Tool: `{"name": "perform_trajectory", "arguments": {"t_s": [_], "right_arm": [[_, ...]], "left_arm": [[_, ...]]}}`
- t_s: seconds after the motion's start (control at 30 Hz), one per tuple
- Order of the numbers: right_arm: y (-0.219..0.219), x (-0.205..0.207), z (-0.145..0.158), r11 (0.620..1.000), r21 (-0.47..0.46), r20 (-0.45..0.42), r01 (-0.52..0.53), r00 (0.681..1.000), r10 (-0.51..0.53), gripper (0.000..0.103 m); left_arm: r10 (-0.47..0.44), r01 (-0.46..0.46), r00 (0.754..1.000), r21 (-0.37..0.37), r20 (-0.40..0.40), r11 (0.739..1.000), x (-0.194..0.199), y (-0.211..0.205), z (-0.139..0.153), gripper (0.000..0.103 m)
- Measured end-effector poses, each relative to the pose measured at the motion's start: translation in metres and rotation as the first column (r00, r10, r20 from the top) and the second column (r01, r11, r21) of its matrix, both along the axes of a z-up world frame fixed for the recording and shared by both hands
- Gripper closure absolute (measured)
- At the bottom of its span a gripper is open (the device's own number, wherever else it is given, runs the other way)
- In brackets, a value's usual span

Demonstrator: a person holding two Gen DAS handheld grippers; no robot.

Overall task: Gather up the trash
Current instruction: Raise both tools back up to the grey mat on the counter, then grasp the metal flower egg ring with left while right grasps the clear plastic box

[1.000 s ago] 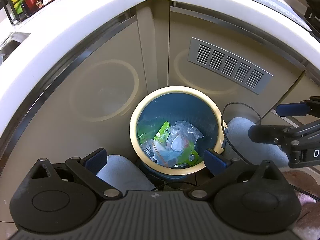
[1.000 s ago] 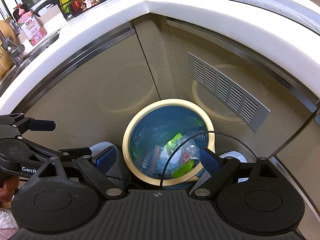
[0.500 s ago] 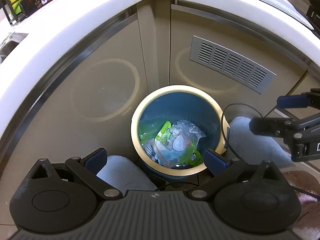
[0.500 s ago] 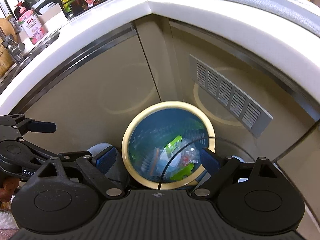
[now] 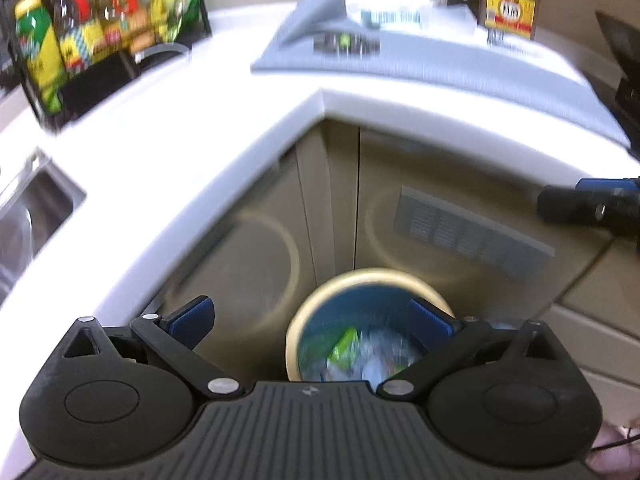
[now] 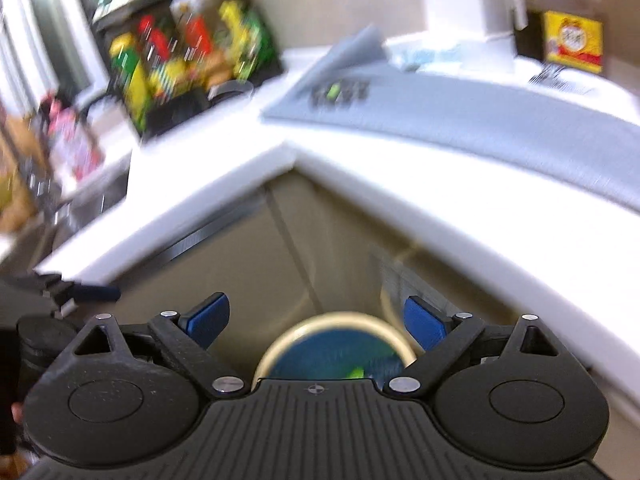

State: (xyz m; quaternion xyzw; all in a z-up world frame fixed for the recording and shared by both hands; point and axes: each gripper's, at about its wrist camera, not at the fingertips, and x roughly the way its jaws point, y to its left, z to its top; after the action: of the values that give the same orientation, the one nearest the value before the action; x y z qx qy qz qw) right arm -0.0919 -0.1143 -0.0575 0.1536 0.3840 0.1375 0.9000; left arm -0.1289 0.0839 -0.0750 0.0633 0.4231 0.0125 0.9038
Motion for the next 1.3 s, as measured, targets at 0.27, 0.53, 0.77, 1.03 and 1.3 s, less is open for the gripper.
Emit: {"name": "perform_trajectory", "arguments": {"t_s": [0.27, 0.53, 0.77, 1.03, 1.3], "right_arm": [[-0.048, 0.045, 0.022, 0.982, 0.013, 0.110, 0.188, 0.976, -0.188, 0.005], [-0.081, 0.091, 0.029, 0.964, -0.005, 0.189, 0.266, 0.947, -0.260, 0.003], [-0.119, 0.165, 0.027, 0.913, 0.024, 0.229, 0.407, 0.887, -0.401, 0.003], [-0.168, 0.281, -0.004, 0.801, 0.026, 0.168, 0.598, 0.788, -0.593, 0.002], [-0.187, 0.347, -0.045, 0.774, -0.018, 0.036, 0.633, 0.774, -0.633, 0.002]], "left_arm": [[-0.042, 0.037, 0.993, 0.044, 0.109, 0.998, 0.052, -0.021, 0.042, 0.000], [-0.045, 0.040, 0.984, 0.036, 0.172, 0.999, 0.133, -0.033, 0.067, 0.000], [-0.052, 0.054, 0.984, -0.007, 0.173, 0.999, 0.220, -0.035, 0.067, 0.000], [-0.135, 0.137, 0.985, -0.011, 0.108, 0.991, 0.289, -0.041, 0.043, 0.000], [-0.183, 0.184, 0.982, -0.004, 0.052, 0.983, 0.325, -0.043, 0.024, 0.000]]}}
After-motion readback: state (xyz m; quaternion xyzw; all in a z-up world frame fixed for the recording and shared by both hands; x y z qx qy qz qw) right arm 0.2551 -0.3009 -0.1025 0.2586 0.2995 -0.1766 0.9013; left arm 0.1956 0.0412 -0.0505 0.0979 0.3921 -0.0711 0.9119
